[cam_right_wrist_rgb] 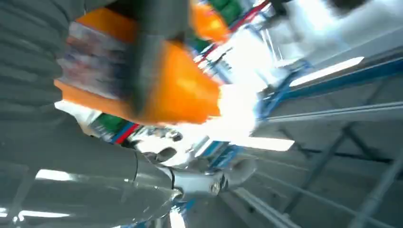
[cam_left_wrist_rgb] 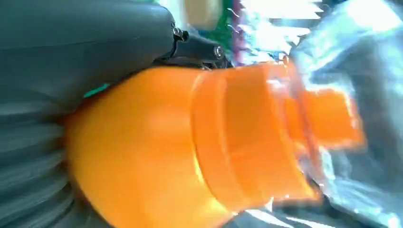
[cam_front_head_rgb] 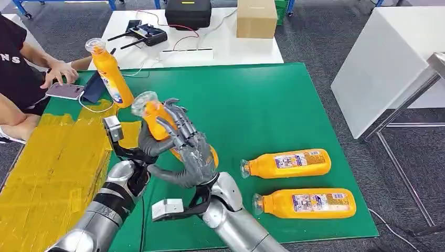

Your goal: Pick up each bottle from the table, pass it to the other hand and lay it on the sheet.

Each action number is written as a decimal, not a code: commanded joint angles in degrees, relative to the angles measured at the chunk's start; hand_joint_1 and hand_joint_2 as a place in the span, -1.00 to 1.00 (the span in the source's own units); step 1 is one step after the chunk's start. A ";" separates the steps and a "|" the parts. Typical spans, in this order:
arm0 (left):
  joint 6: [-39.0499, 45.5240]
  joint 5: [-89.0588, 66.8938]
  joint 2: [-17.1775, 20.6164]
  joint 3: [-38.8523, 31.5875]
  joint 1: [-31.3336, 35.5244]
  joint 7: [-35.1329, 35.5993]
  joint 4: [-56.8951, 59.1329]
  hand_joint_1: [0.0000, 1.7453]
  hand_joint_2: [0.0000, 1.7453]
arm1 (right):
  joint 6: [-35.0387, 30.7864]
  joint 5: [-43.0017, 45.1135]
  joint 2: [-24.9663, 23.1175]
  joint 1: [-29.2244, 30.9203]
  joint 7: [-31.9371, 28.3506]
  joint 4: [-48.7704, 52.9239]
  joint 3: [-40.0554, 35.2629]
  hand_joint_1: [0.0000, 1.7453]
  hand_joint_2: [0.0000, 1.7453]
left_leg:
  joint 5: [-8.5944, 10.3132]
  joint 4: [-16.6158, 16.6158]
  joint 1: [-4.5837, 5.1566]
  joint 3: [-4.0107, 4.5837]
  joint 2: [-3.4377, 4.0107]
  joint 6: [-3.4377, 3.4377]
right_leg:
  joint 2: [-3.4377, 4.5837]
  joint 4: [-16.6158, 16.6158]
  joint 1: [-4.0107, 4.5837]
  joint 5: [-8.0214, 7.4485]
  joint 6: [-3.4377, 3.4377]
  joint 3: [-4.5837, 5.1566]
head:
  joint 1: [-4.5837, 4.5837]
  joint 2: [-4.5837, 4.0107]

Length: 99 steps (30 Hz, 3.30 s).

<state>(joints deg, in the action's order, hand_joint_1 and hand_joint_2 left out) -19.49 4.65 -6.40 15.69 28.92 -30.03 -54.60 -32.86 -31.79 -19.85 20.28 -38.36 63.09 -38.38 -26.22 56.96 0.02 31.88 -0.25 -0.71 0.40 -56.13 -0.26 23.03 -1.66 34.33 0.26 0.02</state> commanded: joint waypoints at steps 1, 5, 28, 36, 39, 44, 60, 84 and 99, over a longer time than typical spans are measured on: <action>5.87 -4.94 0.89 -9.11 -3.22 2.60 -9.13 1.00 1.00 | 10.04 6.85 5.50 -10.06 -1.48 25.97 3.63 -1.00 1.00 | -0.02 0.00 -0.06 -0.05 -0.03 0.03 | -0.09 0.05 0.06 0.02 0.01 -0.08 | 0.07 -0.02; 5.90 -5.06 1.05 -9.58 -3.24 2.73 -9.45 1.00 1.00 | 10.48 6.92 5.84 -10.48 -1.42 27.02 3.76 -1.00 1.00 | -0.08 0.03 -0.09 -0.09 0.00 0.05 | -0.05 0.05 0.10 0.05 0.02 -0.14 | 0.04 -0.02; 59.49 -77.84 3.92 -17.47 4.59 22.70 0.83 1.00 1.00 | 4.83 10.24 9.30 -15.16 -0.62 41.83 7.74 -1.00 1.00 | -0.01 0.00 -0.06 -0.11 -0.13 0.06 | -0.18 0.05 0.07 0.04 0.03 -0.17 | 0.04 -0.02; 59.49 -94.65 14.52 0.54 6.05 45.08 8.56 1.00 1.00 | 3.44 11.46 10.69 -13.98 -0.78 40.98 7.76 -1.00 1.00 | 0.00 -0.05 -0.05 -0.19 -0.06 0.05 | -0.12 0.06 0.06 0.03 0.03 -0.18 | 0.04 -0.02; 59.49 -94.65 14.52 0.54 6.05 45.08 8.56 1.00 1.00 | 3.44 11.46 10.69 -13.98 -0.78 40.98 7.76 -1.00 1.00 | -0.03 0.00 -0.07 -0.17 0.04 0.05 | -0.01 0.04 0.07 0.02 0.03 -0.13 | 0.04 -0.02; 59.49 -94.65 17.16 11.04 7.03 50.96 18.87 1.00 1.00 | 2.29 13.02 12.63 -13.81 -1.64 40.56 7.84 -1.00 1.00 | -0.02 -0.07 -0.07 -0.27 -0.08 0.02 | -0.11 0.10 0.06 0.05 0.00 -0.30 | 0.07 -0.02; 50.35 -76.43 8.30 -11.36 7.29 23.54 33.95 -1.00 1.00 | 11.65 9.54 17.15 -9.60 7.87 32.55 17.19 -1.00 1.00 | -0.01 -0.01 -0.04 -0.15 -0.04 0.01 | -0.09 0.10 0.06 0.01 -0.01 -0.20 | 0.04 -0.02; 40.22 -60.77 6.46 -22.63 7.28 8.85 30.00 -1.00 1.00 | 18.40 2.00 19.46 -3.41 14.14 21.56 17.38 -1.00 1.00 | -0.02 -0.03 -0.05 -0.41 0.08 0.02 | 0.04 0.08 0.04 -0.03 0.01 -0.43 | 0.04 -0.02; 19.07 -30.58 7.25 -33.94 5.99 -4.80 14.95 -1.00 1.00 | 41.46 2.04 33.27 22.97 20.20 -2.76 15.49 -1.00 1.00 | 0.10 0.07 0.09 -0.23 -0.03 -0.07 | -0.09 -0.01 -0.15 -0.12 -0.14 -0.27 | 0.04 -0.02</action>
<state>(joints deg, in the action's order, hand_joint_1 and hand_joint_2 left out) 0.61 -27.32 0.83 -13.66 34.14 -35.25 -37.12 5.69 -29.88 6.78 30.78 -17.92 73.54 -20.61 -26.10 57.01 0.13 31.64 -0.30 -0.81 0.35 -56.13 -0.42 22.90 -1.81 34.08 0.31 0.00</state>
